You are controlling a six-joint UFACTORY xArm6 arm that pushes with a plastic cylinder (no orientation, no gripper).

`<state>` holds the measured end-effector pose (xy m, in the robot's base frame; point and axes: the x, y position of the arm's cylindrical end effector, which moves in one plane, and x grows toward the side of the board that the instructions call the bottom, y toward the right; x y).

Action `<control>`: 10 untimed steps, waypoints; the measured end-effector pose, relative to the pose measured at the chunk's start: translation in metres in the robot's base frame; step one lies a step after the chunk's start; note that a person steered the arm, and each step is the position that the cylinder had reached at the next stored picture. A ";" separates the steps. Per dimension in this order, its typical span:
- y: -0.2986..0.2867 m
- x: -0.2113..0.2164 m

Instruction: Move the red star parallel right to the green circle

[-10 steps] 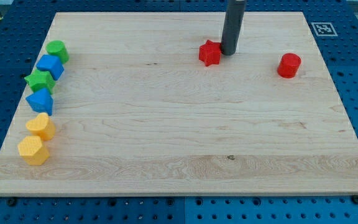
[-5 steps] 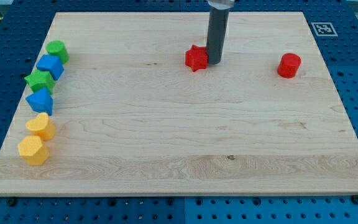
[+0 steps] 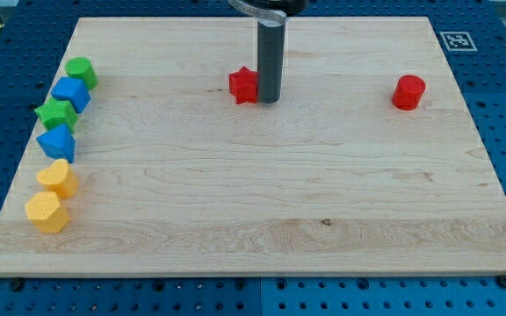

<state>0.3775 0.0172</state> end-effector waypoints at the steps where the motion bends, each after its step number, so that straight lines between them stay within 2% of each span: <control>1: -0.006 0.000; 3: -0.044 -0.007; 5: -0.057 -0.010; 8: -0.097 -0.045; 10: -0.096 -0.048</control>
